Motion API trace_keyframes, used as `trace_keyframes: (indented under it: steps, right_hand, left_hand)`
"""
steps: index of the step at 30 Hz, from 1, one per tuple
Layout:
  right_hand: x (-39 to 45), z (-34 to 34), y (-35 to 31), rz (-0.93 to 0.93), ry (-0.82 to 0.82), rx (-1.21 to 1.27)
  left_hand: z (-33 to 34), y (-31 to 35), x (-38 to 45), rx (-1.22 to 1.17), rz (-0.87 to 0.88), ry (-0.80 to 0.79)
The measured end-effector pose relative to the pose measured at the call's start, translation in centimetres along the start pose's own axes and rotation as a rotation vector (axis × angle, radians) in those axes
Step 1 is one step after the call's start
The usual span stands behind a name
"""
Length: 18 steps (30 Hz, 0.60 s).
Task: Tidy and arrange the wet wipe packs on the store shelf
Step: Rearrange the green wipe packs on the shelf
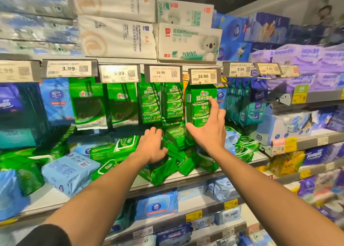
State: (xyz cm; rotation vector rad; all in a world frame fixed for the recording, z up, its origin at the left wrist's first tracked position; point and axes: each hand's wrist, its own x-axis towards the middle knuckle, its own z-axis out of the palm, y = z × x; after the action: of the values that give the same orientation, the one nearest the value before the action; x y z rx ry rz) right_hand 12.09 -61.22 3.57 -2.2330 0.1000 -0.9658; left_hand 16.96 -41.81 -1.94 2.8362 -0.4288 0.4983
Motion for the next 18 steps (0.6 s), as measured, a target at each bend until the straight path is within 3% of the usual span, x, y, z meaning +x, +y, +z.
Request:
trace_keyframes:
  steps: [9,18]
  right_hand:
    - [3.2,4.0,0.5,-0.012,-0.055,-0.061]
    - [6.2,8.8,0.3,0.097,-0.146,-0.076]
  left_hand:
    - [-0.6,-1.1,0.8,0.0,-0.064,0.018]
    - [-0.2,-2.4,1.7,0.024,-0.133,0.036]
